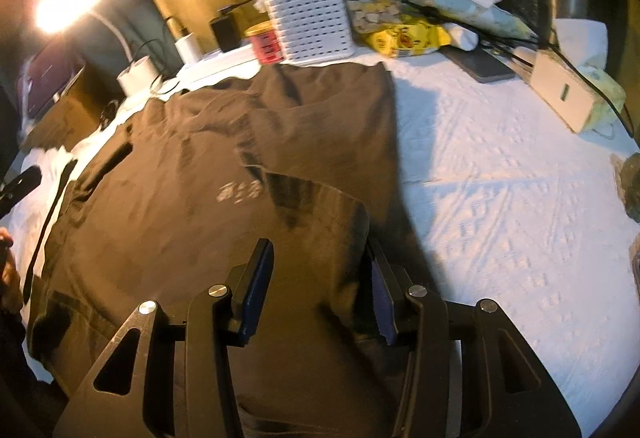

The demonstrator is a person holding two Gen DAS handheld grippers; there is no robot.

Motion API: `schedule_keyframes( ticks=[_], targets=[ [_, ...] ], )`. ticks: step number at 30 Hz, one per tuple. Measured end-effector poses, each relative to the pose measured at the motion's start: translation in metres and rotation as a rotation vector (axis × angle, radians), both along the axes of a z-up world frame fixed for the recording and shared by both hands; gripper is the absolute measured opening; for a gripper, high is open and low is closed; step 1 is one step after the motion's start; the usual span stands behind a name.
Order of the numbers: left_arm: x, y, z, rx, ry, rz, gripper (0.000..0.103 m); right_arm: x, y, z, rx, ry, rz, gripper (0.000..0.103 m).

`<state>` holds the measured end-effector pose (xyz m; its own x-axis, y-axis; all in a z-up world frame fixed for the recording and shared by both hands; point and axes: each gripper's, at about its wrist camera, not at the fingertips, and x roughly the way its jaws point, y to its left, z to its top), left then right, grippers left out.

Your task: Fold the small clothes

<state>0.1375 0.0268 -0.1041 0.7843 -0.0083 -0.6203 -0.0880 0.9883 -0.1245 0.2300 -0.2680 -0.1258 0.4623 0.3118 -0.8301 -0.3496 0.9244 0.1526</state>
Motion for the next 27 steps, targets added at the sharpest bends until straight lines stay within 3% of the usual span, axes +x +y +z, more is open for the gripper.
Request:
schedule_keyframes(
  ticks=[16,27],
  targets=[
    [-0.020,0.031,-0.010,-0.054,-0.006,0.026,0.102,-0.033,0.037,-0.001,-0.077,0.030,0.043,0.048],
    [-0.028,0.079,-0.017,-0.023,0.006,0.104,0.102,-0.031,0.058,0.014,-0.084,-0.005,0.056,0.048]
  ],
)
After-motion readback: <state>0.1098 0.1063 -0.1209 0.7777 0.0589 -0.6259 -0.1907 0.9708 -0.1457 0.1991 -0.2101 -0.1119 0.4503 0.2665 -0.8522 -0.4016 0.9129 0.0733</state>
